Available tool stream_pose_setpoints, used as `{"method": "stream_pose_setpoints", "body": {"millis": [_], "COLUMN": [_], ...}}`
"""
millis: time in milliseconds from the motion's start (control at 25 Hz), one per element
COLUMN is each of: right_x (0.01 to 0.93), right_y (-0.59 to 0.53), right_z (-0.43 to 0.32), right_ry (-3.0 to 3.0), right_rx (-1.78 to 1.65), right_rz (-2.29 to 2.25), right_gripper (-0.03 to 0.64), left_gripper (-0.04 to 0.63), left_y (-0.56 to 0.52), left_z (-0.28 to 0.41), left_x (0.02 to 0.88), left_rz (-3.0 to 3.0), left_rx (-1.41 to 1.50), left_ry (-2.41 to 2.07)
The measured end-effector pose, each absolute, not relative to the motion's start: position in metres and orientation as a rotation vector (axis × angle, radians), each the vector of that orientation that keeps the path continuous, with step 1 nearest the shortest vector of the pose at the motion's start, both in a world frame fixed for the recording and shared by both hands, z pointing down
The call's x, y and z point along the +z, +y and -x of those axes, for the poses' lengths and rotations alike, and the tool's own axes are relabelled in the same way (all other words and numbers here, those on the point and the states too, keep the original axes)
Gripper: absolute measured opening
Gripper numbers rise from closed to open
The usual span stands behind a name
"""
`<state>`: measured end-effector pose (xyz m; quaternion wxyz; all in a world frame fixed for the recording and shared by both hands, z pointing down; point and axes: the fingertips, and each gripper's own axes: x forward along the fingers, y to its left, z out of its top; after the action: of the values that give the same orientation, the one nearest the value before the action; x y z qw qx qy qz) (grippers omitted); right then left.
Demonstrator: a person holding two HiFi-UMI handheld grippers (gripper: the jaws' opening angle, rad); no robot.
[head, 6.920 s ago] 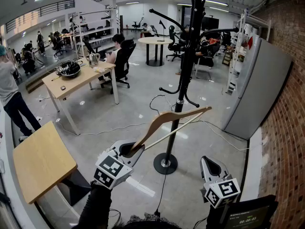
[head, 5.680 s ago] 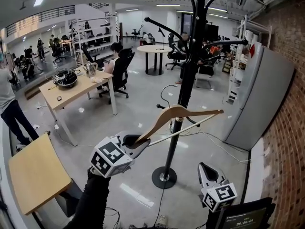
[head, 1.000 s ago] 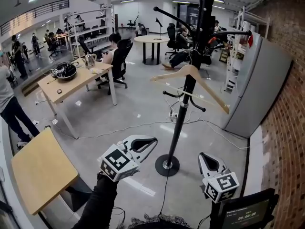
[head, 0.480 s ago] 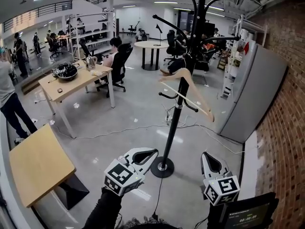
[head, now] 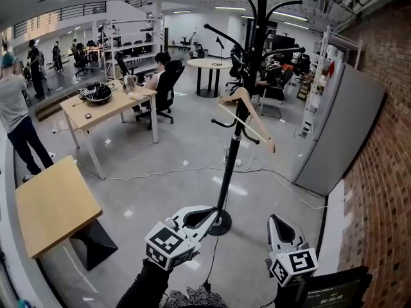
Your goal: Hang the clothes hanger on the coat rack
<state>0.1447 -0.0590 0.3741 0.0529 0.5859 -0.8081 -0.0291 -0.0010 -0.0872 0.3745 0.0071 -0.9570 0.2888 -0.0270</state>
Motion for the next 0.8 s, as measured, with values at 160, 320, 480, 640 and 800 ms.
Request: {"method": "stream_pose_setpoints", "body": {"millis": [160,320,480,640,800], "right_x": [0.383,0.380,0.377,0.373,0.378], "right_y": [-0.034,-0.015,0.003,0.018,0.025], "right_z": [-0.153,-0.158,-0.169,-0.172,-0.169], "right_ry": [-2.471,-2.475,-2.450,-2.451,-2.432], "right_rx": [-0.078,-0.084,-0.092,-0.112,-0.115], "right_rz": [-1.791,-1.792,-1.824,-1.821,-1.804], "right_gripper": [0.009,0.009,0.009,0.009,0.008], "left_gripper": [0.008,0.007,0.006,0.006,0.006], "left_y": [-0.067,-0.054,-0.036,-0.020,-0.008], "left_z": [-0.001,0.000,-0.003,-0.008,-0.015], "left_x": [0.385,0.391,0.389,0.387,0.391], "left_rz": [2.963,2.957,2.927,2.924,2.931], "left_rx": [-0.103,-0.123,-0.137,-0.138,-0.158], "left_ry": [1.024,1.088,1.093,1.096,1.077]}}
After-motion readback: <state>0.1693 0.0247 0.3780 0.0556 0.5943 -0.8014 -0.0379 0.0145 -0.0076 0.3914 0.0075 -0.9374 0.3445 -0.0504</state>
